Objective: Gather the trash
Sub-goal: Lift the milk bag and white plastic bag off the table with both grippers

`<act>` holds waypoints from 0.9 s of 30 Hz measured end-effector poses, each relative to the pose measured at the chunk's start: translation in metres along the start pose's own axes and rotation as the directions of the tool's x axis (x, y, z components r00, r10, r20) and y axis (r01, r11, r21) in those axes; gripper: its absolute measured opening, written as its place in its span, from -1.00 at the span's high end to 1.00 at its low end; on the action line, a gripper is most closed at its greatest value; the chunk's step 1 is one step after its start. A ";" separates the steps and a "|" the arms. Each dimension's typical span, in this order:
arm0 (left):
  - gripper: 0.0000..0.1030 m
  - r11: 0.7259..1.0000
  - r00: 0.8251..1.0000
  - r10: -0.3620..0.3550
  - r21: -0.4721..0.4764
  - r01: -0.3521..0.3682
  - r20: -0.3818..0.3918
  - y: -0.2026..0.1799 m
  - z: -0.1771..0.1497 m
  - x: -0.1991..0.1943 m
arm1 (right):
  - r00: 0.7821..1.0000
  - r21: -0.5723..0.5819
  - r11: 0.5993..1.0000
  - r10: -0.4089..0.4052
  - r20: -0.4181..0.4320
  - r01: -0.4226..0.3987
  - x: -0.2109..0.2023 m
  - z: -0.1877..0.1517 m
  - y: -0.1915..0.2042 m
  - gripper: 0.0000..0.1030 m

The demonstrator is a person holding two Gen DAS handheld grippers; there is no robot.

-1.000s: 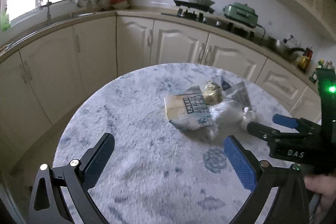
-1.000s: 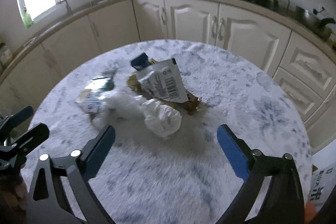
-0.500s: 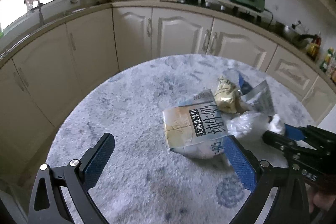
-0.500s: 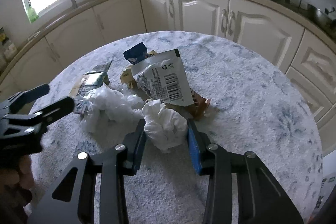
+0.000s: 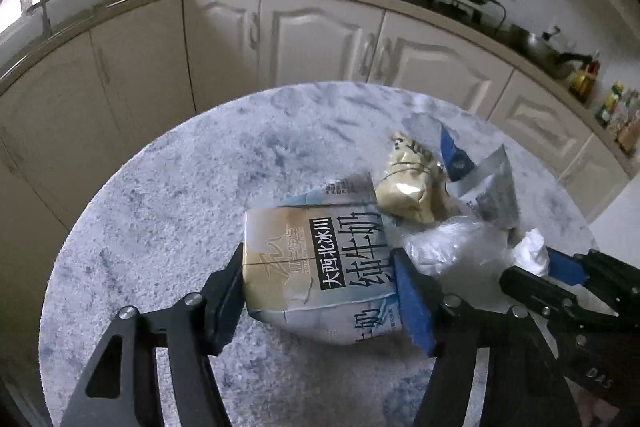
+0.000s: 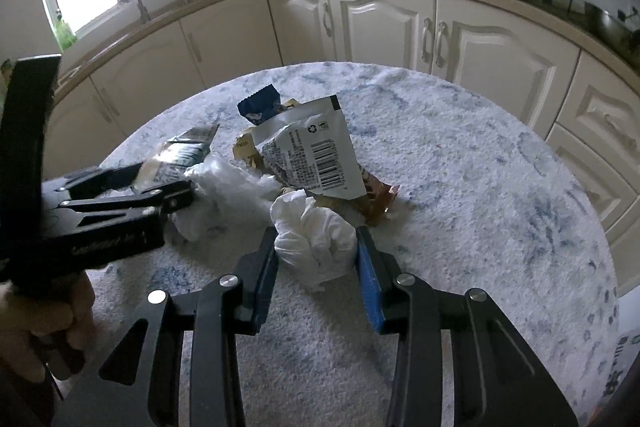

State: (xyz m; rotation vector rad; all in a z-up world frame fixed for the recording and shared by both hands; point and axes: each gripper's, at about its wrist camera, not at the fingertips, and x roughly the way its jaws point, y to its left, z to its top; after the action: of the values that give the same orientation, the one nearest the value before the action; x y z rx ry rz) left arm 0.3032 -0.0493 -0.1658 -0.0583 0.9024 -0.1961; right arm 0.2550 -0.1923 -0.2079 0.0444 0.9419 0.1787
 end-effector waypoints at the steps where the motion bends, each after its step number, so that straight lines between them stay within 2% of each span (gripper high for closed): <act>1: -0.21 1.000 1.000 -0.014 -0.011 0.014 0.002 0.003 0.001 0.001 | 1.000 0.001 1.000 0.001 0.002 -0.001 -0.001 0.000 0.000 0.27; 4: -0.16 1.000 1.000 -0.018 -0.015 0.018 0.019 0.007 -0.002 -0.002 | 1.000 0.002 1.000 0.003 0.009 -0.003 -0.008 -0.002 0.000 0.27; 5: -0.03 1.000 1.000 -0.011 -0.012 0.011 0.025 0.008 -0.004 -0.004 | 1.000 0.004 1.000 0.006 0.011 -0.006 -0.011 -0.003 0.000 0.27; 9: -0.02 1.000 0.998 0.009 -0.016 -0.008 0.055 0.011 -0.023 -0.020 | 1.000 0.010 1.000 0.015 0.026 -0.015 -0.024 -0.009 0.002 0.27; 13: -0.02 1.000 0.999 0.005 -0.028 -0.003 0.042 0.011 -0.041 -0.030 | 0.999 0.015 1.000 0.020 0.032 -0.020 -0.036 -0.017 0.005 0.27; 19: -0.02 1.000 0.996 0.000 -0.029 0.003 0.086 0.006 -0.064 -0.069 | 0.998 0.037 0.999 0.026 0.056 -0.028 -0.061 -0.032 0.005 0.27; 21: -0.02 1.000 0.995 -0.003 -0.022 0.005 0.104 0.007 -0.075 -0.092 | 0.997 0.046 0.999 0.023 0.073 -0.027 -0.073 -0.038 0.005 0.27; 27: -0.02 1.000 0.984 -0.001 0.001 0.000 0.177 -0.018 -0.096 -0.141 | 0.993 0.065 0.998 0.015 0.119 -0.023 -0.105 -0.050 0.000 0.26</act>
State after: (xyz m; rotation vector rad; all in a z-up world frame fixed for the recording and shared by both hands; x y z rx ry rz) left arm 0.1407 -0.0364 -0.1140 -0.0742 0.7249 -0.1887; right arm 0.1545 -0.2125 -0.1530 0.1243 0.8288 0.1607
